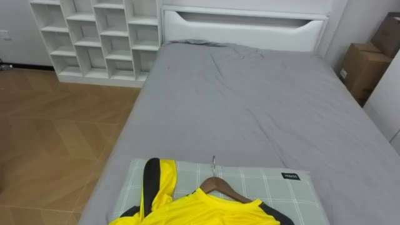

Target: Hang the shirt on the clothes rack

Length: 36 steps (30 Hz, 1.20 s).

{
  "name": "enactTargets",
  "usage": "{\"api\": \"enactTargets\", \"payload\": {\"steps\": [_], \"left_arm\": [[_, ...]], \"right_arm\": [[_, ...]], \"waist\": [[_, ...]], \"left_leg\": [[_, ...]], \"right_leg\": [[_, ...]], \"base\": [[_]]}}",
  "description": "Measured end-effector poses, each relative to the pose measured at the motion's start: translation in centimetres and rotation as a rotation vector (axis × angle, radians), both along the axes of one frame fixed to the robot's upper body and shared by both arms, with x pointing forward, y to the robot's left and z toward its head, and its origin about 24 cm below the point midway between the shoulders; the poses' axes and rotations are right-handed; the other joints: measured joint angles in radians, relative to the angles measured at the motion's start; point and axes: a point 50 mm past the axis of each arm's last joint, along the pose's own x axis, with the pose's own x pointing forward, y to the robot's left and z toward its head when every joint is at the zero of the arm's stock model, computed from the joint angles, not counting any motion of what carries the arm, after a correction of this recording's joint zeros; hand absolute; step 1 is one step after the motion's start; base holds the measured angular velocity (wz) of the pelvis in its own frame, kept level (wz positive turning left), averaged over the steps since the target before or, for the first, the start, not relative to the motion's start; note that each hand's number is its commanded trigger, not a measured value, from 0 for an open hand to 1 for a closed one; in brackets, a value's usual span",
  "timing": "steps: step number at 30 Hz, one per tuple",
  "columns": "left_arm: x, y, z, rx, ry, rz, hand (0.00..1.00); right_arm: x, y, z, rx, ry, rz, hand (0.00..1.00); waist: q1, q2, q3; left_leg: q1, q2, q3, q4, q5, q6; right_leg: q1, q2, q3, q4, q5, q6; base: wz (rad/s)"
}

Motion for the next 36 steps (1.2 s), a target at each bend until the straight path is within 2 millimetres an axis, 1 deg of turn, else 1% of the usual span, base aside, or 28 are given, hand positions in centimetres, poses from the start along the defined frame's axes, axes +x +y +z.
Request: {"api": "enactTargets", "payload": {"steps": [20,36], "left_arm": [[0.22,0.05,0.02,0.009,-0.009,0.009,0.00],[0.48,0.02,0.02,0.013,-0.017,0.015,0.00]], "right_arm": [[-0.04,-0.02,-0.01,0.001,0.003,-0.005,0.00],[-0.06,-0.07,0.00,-0.001,0.004,-0.005,0.00]], "waist": [[-0.001,0.000,0.0014],[0.000,0.005,0.0012]], "left_leg": [[0.000,0.000,-0.008,-0.002,0.000,0.000],[0.000,-0.001,-0.010,-0.003,0.000,0.000]], "right_leg": [[0.000,0.001,-0.001,0.001,0.000,0.000],[0.000,0.001,-0.001,0.001,0.000,0.000]], "base": [[0.00],[0.00]]}}
